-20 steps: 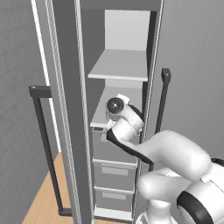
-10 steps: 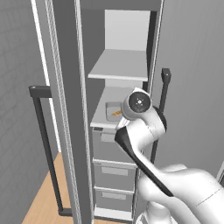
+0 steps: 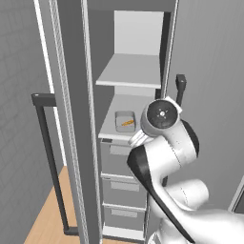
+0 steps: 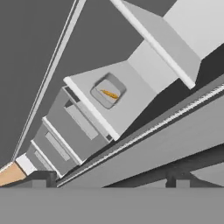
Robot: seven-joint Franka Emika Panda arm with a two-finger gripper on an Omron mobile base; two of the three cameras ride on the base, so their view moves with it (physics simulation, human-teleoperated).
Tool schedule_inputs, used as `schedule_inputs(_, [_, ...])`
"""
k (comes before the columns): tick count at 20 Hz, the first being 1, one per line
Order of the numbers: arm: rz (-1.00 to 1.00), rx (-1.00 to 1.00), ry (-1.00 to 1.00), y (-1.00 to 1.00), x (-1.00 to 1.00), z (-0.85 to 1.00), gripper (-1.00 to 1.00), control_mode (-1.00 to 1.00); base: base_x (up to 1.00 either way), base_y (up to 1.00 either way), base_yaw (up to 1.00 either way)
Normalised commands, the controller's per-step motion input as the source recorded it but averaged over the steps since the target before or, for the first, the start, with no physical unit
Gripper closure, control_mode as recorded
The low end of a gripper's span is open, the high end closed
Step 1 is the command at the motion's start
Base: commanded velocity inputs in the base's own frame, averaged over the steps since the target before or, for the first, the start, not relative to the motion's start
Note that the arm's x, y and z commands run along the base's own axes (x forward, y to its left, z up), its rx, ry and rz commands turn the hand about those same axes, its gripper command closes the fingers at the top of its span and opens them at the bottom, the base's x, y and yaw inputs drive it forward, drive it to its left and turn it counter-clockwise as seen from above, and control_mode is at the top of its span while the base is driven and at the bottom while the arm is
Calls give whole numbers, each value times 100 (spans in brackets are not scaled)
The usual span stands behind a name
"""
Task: Take the meat container that has the shrimp and place it on the second highest rack of the freezer. Then take the vegetable container that has the garlics and place it on the highest rack of the freezer.
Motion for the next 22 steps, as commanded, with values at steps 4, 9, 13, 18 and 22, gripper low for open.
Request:
schedule_inputs(4, [-8,8,0,4,-37,12,-100,-100,0,0,0])
schedule_inputs(9, [-2,17,1,-11,-28,0,-100,-100,0,0,0])
schedule_inputs(13, [-14,16,-4,-9,-47,10,-100,-100,0,0,0])
schedule_inputs(18, [-18,16,-7,-10,-64,18,-100,-100,0,0,0])
schedule_inputs(22, [-19,18,-10,-19,-64,16,-100,-100,0,0,0])
